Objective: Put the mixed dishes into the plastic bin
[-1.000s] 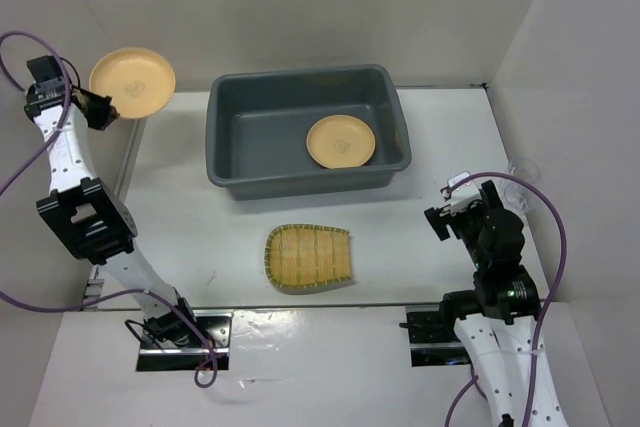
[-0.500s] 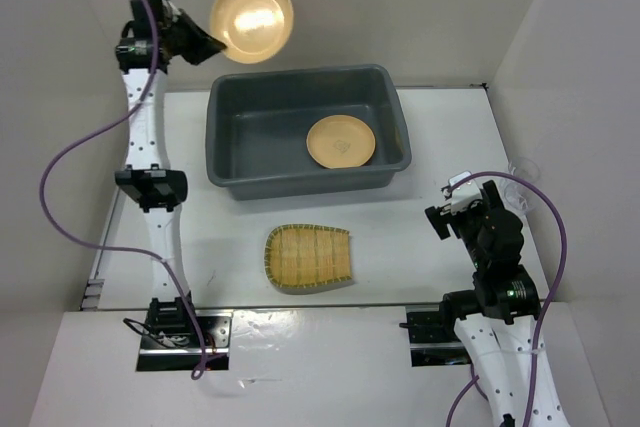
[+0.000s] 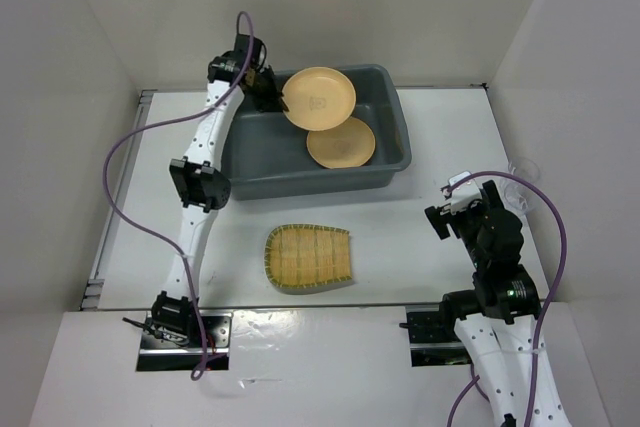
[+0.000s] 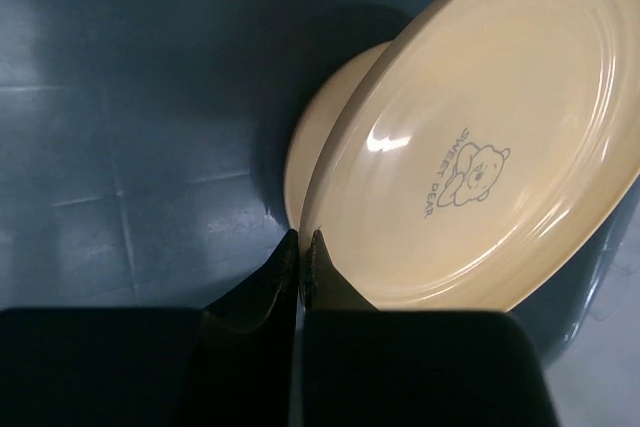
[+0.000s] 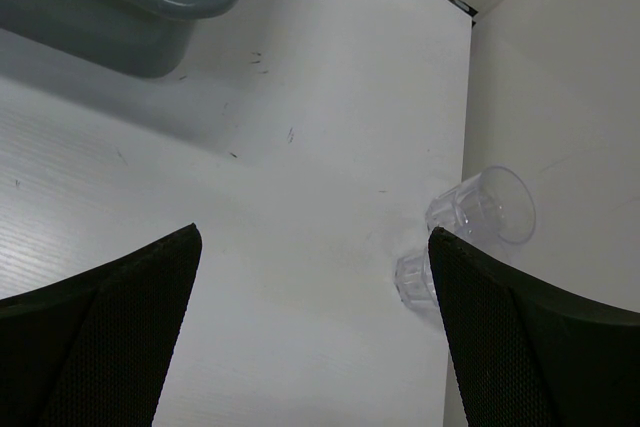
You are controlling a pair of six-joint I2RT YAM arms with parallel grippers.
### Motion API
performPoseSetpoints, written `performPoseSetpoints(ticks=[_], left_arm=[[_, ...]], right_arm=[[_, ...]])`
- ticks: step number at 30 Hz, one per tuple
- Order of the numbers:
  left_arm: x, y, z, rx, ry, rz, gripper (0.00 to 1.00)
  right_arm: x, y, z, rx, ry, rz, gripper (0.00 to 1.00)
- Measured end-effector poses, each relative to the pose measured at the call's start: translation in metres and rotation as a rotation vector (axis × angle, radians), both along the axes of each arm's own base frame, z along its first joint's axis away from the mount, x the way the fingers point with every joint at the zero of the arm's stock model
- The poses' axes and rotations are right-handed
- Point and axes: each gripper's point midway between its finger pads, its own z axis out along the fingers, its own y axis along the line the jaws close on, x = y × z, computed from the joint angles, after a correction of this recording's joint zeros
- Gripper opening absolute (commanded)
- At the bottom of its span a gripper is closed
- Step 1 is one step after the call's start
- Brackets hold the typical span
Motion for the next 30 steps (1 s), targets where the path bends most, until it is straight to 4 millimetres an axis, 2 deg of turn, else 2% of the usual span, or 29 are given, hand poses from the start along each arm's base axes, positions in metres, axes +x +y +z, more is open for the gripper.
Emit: performPoseSetpoints(ticks=[5, 10, 13, 15, 19, 22, 23, 26, 27, 30], left_arm=[[-0.001, -0.028, -0.018, 0.029, -0.004, -0.038, 0.00], [-0.004, -0.054, -0.062, 0.050, 0.047, -0.078, 0.00], [-0.007, -0.058, -0.094, 0.071, 0.098, -0.086, 0.00], [-0.008, -0.058, -0.109, 0.082, 0.121, -0.084, 0.00], [-0.005, -0.057, -0.114, 0.082, 0.121, -0.080, 0.01], [-0.001, -0.057, -0.113, 0.080, 0.106, -0.077, 0.12], [-0.001, -0.057, -0.113, 0.079, 0.104, -0.077, 0.23], [0.001, -0.059, -0.115, 0.070, 0.099, -0.082, 0.37], [0.001, -0.060, -0.116, 0.067, 0.100, -0.082, 0.46], [0.000, -0.062, -0.118, 0.059, 0.107, -0.088, 0.65]], right_arm=[[0.001, -0.001, -0.002, -0.003, 0.009, -0.006, 0.99], [0.002, -0.003, -0.002, -0.005, 0.012, -0.017, 0.99], [0.002, -0.003, -0.003, -0.001, 0.016, -0.024, 0.99], [0.003, -0.004, -0.003, -0.001, 0.017, -0.029, 0.99], [0.003, -0.004, -0.005, 0.000, 0.023, -0.032, 0.99], [0.004, -0.004, -0.006, 0.001, 0.030, -0.034, 0.99], [0.004, -0.004, -0.006, 0.001, 0.032, -0.034, 0.99], [0.004, -0.005, -0.006, 0.003, 0.032, -0.038, 0.99], [0.004, -0.005, -0.006, 0.003, 0.032, -0.039, 0.99], [0.004, -0.005, -0.007, 0.002, 0.033, -0.041, 0.99]])
